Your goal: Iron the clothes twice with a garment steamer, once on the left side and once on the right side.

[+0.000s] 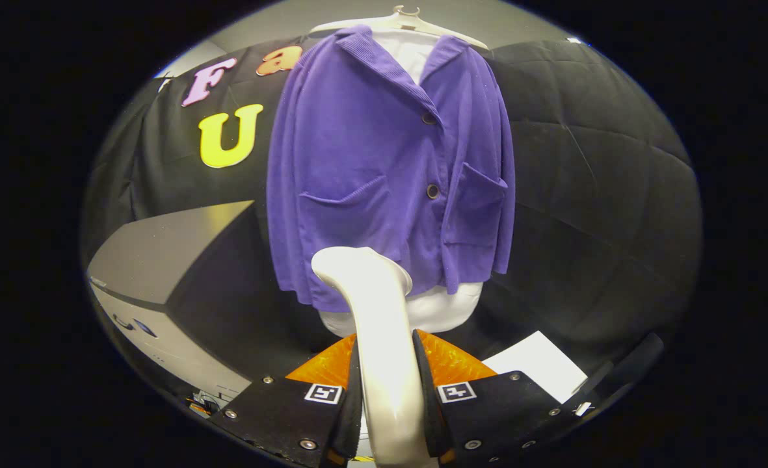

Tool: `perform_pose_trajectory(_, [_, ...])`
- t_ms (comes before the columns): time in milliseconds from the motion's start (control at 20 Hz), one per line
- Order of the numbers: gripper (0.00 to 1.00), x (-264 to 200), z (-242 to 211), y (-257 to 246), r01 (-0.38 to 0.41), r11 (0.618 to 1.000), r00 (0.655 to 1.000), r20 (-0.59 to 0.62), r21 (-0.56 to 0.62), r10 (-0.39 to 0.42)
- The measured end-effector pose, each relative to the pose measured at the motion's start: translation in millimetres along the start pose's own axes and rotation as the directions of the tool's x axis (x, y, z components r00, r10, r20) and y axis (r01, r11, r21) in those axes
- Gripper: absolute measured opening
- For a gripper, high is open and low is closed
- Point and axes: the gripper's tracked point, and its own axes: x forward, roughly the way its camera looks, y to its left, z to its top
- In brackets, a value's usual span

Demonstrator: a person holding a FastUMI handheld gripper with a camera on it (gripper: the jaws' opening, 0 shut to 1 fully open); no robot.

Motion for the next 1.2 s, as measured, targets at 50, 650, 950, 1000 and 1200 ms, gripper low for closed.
perform_pose_trajectory(50, [0.39,-8,3,7,-0.029,1.0,1.0,0.011,0.002,0.029])
perform_pose_trajectory(650, [0.39,-151,61,68,-0.345,0.931,0.919,0.158,-0.119,0.361])
perform_pose_trajectory(950, [0.39,-210,91,90,-0.387,0.907,0.882,0.22,-0.168,0.417])
perform_pose_trajectory(1000, [0.39,-215,96,90,-0.365,0.907,0.885,0.224,-0.208,0.407])
perform_pose_trajectory(1200, [0.37,-233,118,110,-0.34,0.921,0.876,0.293,-0.189,0.384])
